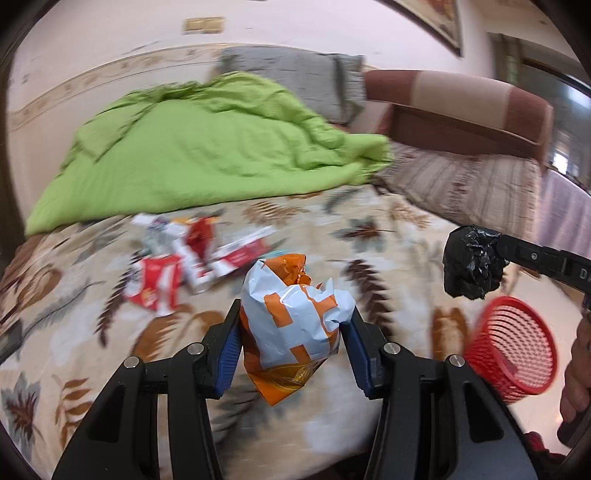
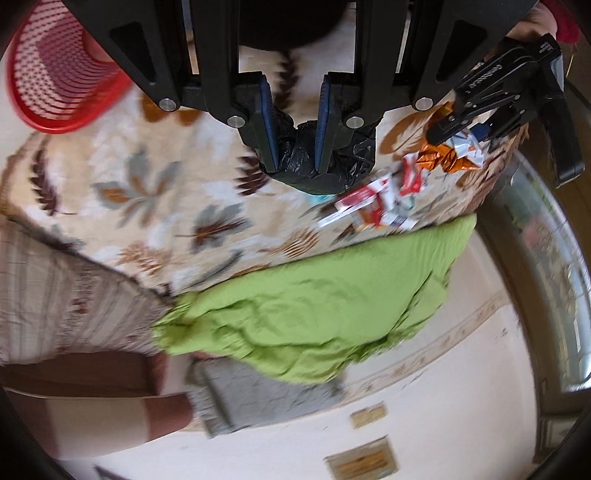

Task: Collect trash
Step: 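Carry both bags over the red wastebasket and open both tools to drop them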

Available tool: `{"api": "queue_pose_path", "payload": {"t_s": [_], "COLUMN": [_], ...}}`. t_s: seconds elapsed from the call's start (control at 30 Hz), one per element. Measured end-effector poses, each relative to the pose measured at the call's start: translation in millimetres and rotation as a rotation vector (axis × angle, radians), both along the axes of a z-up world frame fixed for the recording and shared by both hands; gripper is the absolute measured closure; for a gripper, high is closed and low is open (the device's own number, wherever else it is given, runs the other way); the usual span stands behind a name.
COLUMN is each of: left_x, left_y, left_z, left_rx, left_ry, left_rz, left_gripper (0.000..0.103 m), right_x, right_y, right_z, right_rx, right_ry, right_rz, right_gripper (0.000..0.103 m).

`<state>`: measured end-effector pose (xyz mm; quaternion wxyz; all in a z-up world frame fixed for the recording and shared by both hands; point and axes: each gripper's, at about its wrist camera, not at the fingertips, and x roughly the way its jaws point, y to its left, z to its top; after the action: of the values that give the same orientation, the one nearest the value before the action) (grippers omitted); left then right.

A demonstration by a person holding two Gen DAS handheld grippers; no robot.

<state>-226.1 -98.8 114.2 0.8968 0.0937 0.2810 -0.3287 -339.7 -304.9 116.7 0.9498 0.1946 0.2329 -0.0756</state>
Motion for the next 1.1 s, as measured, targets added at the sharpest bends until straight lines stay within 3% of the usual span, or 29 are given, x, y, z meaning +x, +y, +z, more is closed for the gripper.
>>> {"api": "queue_pose_path", "payload": {"t_s": [0.2,0.33,0.53,0.63,0.7,0.73,0.93,1.1], "left_x": [-36,-66,-104,-113,-116,-116,-106,-85], "left_y": [-69,-126,-194,-220,-228,-231,-221,-192], "left_z": [10,5,-8,-18,-22,-24,-25,-18], "left_rx": [-0.005,0.017,0.037,0.06,0.07,0.077,0.074,0.045], "left_ry": [0.041,0.099,0.2,0.233,0.242,0.24,0.242,0.226], "left_rz": [-0.223,-0.404,-0.593,-0.625,-0.637,-0.628,-0.601,-0.511], "left_gripper": [0.053,0.053,0.052,0.046,0.034,0.032,0.032,0.032], "right_x": [-61,-101,-150,-162,-165,-166,-166,-148], "right_y": [-59,-95,-137,-150,-155,-158,-167,-155], "right_z": [4,-8,-31,-42,-48,-51,-60,-50], "right_rx": [0.008,0.021,0.069,0.086,0.102,0.11,0.142,0.112], "right_ry": [0.027,0.067,0.119,0.139,0.145,0.151,0.166,0.159], "right_rz": [-0.17,-0.287,-0.427,-0.463,-0.471,-0.471,-0.475,-0.424], "right_gripper": [0.082,0.082,0.082,0.081,0.079,0.079,0.078,0.074]}}
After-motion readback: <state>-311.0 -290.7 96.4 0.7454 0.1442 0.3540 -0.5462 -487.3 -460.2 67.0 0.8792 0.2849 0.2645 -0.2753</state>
